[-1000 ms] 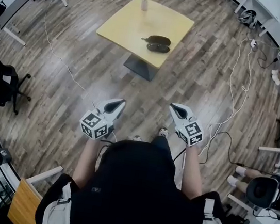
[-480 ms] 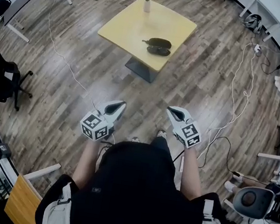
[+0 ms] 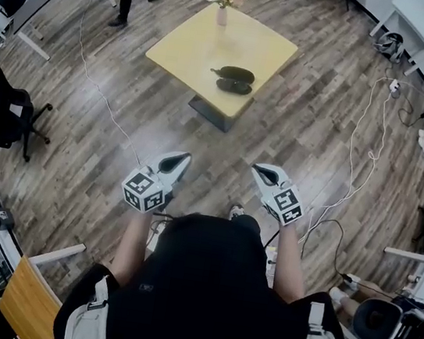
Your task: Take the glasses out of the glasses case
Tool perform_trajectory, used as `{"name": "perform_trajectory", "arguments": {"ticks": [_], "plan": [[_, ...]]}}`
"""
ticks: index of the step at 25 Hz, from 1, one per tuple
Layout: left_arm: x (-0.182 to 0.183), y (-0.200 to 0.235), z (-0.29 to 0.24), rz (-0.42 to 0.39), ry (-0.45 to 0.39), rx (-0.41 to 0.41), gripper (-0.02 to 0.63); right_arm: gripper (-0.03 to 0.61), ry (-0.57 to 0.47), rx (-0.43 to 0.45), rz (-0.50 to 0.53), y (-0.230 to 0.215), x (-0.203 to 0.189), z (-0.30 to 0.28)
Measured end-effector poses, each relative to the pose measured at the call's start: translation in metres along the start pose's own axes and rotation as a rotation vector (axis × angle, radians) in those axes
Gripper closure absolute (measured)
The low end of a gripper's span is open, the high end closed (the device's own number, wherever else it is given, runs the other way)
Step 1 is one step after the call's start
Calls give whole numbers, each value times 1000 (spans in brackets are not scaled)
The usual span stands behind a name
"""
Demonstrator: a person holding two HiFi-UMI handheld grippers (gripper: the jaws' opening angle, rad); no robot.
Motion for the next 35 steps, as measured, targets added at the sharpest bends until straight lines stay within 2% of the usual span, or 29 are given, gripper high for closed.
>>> {"name": "perform_trajectory", "arguments": {"ticks": [11, 17, 23, 29, 35], "plan": [[-7, -34, -56, -23, -8, 92, 603, 575, 10, 101, 25, -69, -11, 22], [-11, -51, -55, -51, -6, 196, 603, 575, -1, 160, 22, -86, -19, 28], [-14, -66, -47, -71, -13, 266, 603, 575, -11, 204, 14, -90, -29, 31], [-18, -67, -49, -59, -5, 275, 603, 575, -7, 213, 2, -94, -35, 30], [-23, -46, -63, -26, 5, 249, 603, 575, 34, 196, 1, -104, -35, 23]]}}
Point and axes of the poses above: the fingertips, and each gripper's own axes: z backward along the fingers, y to its left, x out of its top, the point moved 9 cm from there along z, backward along the fingers, and after that the axes turned 14 degrees about -y, right-handed, at the moved point
